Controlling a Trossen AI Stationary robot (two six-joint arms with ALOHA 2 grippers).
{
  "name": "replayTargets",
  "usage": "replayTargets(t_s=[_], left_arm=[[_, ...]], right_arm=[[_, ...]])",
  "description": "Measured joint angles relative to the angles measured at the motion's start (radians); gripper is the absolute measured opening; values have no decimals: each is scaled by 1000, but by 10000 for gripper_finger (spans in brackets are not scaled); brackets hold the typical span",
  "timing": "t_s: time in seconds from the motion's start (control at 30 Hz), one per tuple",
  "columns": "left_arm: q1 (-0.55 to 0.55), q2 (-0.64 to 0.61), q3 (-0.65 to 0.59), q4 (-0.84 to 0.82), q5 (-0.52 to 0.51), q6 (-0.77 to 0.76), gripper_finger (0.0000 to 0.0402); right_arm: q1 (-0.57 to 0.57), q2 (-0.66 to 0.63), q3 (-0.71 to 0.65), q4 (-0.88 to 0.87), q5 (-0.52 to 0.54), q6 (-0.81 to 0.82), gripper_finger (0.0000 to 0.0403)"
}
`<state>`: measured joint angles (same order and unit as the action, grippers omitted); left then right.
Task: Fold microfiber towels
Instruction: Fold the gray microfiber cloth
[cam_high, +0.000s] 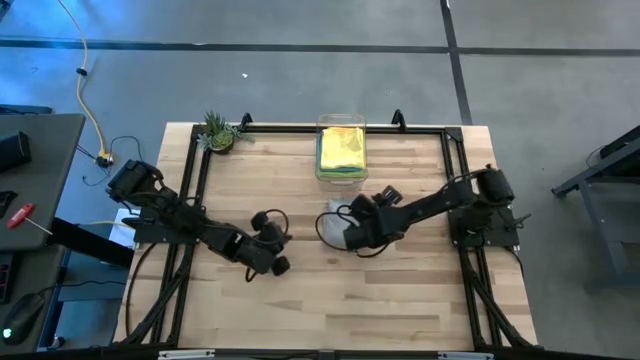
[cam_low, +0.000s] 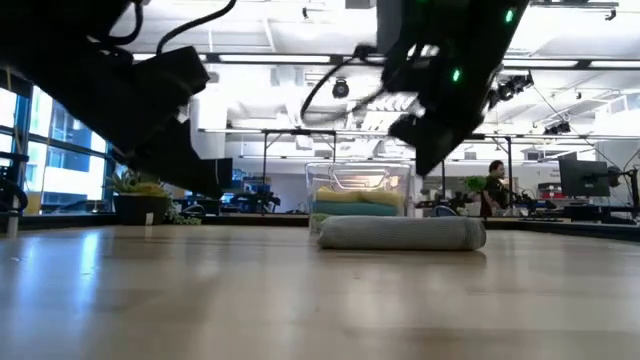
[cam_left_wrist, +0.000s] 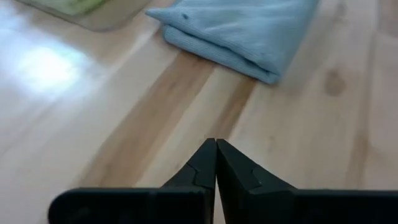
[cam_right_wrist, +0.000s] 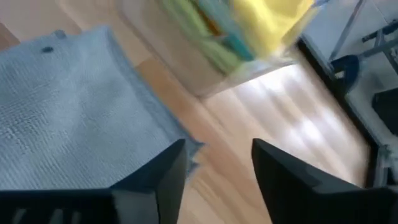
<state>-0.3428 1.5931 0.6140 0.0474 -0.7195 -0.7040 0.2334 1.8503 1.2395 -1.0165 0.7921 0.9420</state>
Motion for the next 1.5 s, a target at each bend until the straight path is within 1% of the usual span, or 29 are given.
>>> replayTargets(t_s=[0.1, 0.13, 0.2, 0.27, 0.33, 0.4, 0.43, 0.47, 0.57, 0.67, 0.8, 0.93, 1.07, 1.2, 1.37, 1.5], left_arm=[[0, 0, -37, 96, 47, 33, 1], [0, 0, -52, 145, 59, 46, 1], [1, 1, -84, 262, 86, 76, 0], [6, 1, -114, 402, 124, 118, 0], [26, 6, -139, 535, 200, 138, 0], [52, 15, -147, 618, 286, 144, 0], [67, 19, -144, 643, 328, 148, 1], [80, 26, -131, 652, 354, 149, 2], [117, 58, -80, 621, 402, 148, 15], [168, 108, -19, 582, 430, 137, 45], [258, 157, 48, 547, 476, 108, 98], [348, 206, 104, 509, 490, 111, 149], [422, 264, 149, 484, 498, 106, 185], [472, 317, 198, 470, 488, 102, 200], [515, 380, 231, 450, 483, 52, 200], [521, 398, 231, 467, 481, 40, 197]], right_arm=[[21, -74, 8, -61, 0, -21, 180], [35, -108, -2, -52, -2, -35, 176], [56, -178, -50, 34, -34, -78, 154], [69, -248, -139, 190, -114, -122, 119], [85, -313, -255, 371, -181, -144, 76], [105, -365, -378, 577, -233, -156, 31], [115, -383, -438, 676, -249, -158, 16], [127, -394, -491, 779, -252, -162, 9], [157, -404, -615, 1021, -236, -158, 23], [180, -404, -679, 1165, -195, -155, 30], [208, -404, -694, 1196, -107, -166, 19], [214, -393, -696, 1194, -89, -197, 3], [214, -389, -695, 1198, -87, -217, 3], [215, -389, -695, 1199, -87, -243, 1], [215, -389, -695, 1198, -87, -243, 0], [215, -389, -695, 1199, -87, -244, 0]])
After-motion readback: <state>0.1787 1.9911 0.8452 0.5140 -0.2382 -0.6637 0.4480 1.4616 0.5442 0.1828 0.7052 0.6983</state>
